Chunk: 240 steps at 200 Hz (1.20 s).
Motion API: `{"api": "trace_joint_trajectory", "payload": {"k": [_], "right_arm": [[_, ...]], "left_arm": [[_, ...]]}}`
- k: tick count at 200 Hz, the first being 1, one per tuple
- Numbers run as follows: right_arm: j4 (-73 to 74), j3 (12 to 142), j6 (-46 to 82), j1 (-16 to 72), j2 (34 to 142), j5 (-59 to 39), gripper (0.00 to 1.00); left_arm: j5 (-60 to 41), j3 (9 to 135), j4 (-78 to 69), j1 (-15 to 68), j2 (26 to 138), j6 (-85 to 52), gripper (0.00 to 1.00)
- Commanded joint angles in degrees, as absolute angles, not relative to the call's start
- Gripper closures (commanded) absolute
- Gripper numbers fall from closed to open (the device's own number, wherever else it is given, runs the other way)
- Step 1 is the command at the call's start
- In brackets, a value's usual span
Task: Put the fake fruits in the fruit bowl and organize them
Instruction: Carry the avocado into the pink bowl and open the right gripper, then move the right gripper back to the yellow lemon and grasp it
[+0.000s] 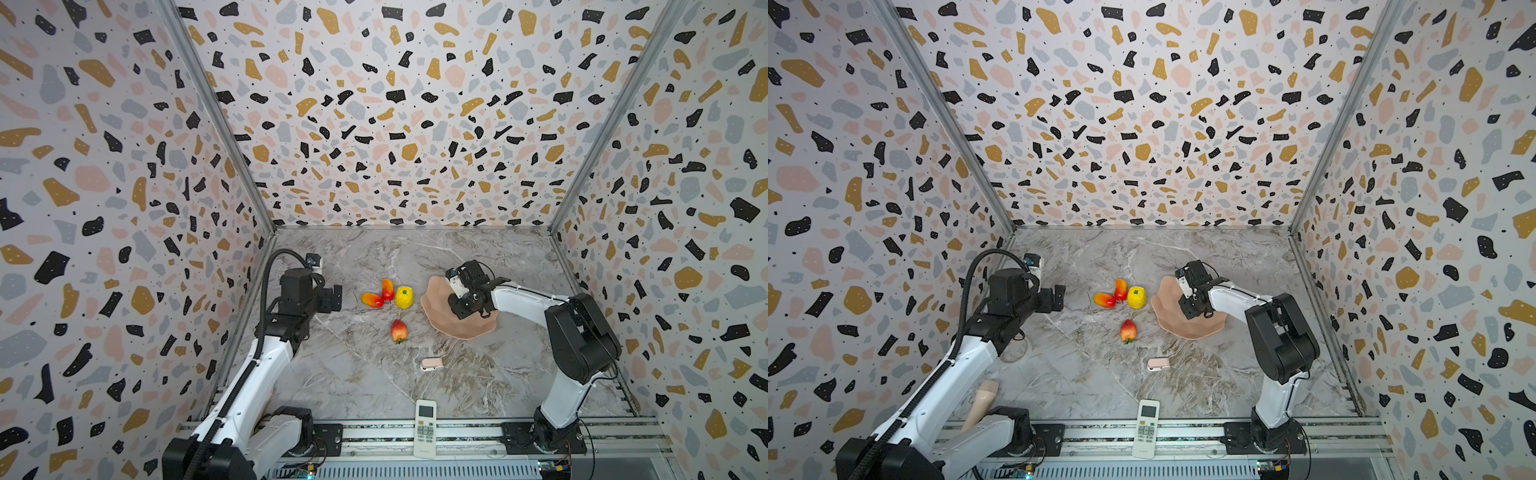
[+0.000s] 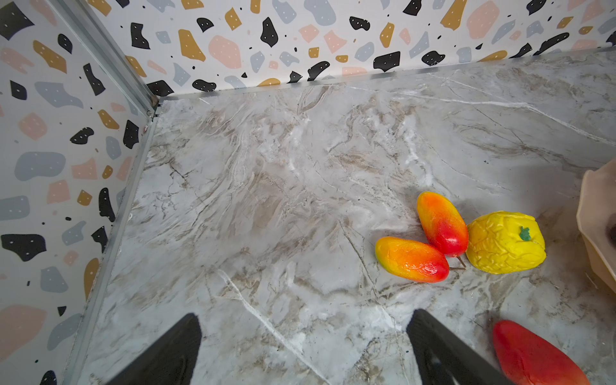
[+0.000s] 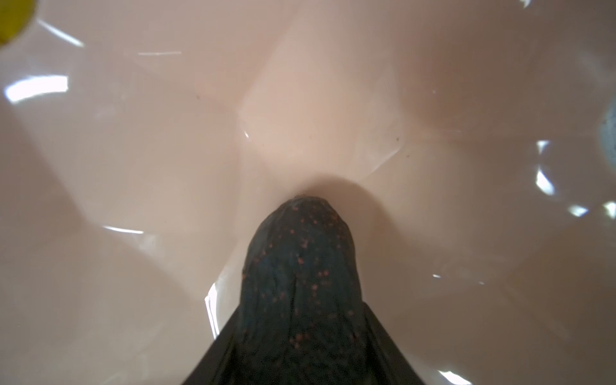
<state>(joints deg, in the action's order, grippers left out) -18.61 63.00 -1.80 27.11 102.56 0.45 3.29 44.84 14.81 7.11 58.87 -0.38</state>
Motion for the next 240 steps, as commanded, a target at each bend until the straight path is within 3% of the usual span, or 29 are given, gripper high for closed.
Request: {"api": "trace_joint_trajectory", "payload": {"k": [1, 24, 51, 87, 155, 225, 240], "right_arm": [[-20.4, 63.5, -1.3, 27.3, 100.0, 0.0, 0.45], [-22.4, 66.0, -2.1, 27.9, 98.9, 0.7, 0.34], [-26.0, 71.3, -3.6, 29.4, 97.6, 2.7, 0.0], [-23.1, 80.0, -5.4, 33.6, 99.1, 1.3, 0.01], [-28.4, 107.2, -9.4, 39.9, 122.0, -4.7, 0.01], [-27.1, 104.9, -8.6, 40.8, 125.6, -8.3, 0.0], [-26.8, 103.5, -8.2, 40.8, 125.5, -8.4, 0.07]], "left_arm": [[2.5, 46.6, 13.0, 6.8, 58.9, 0.5, 0.0], [2.4, 46.7, 13.0, 6.8, 58.8, 0.4, 0.0], [2.1, 46.6, 13.0, 6.8, 58.5, 0.4, 0.0], [1.8, 46.5, 13.0, 6.8, 58.1, 0.4, 0.0], [2.6, 46.0, 13.3, 6.8, 56.0, 0.3, 0.0], [3.0, 46.0, 13.3, 6.8, 55.6, 0.5, 0.0], [2.9, 46.0, 13.3, 6.8, 55.5, 0.5, 0.01]]}}
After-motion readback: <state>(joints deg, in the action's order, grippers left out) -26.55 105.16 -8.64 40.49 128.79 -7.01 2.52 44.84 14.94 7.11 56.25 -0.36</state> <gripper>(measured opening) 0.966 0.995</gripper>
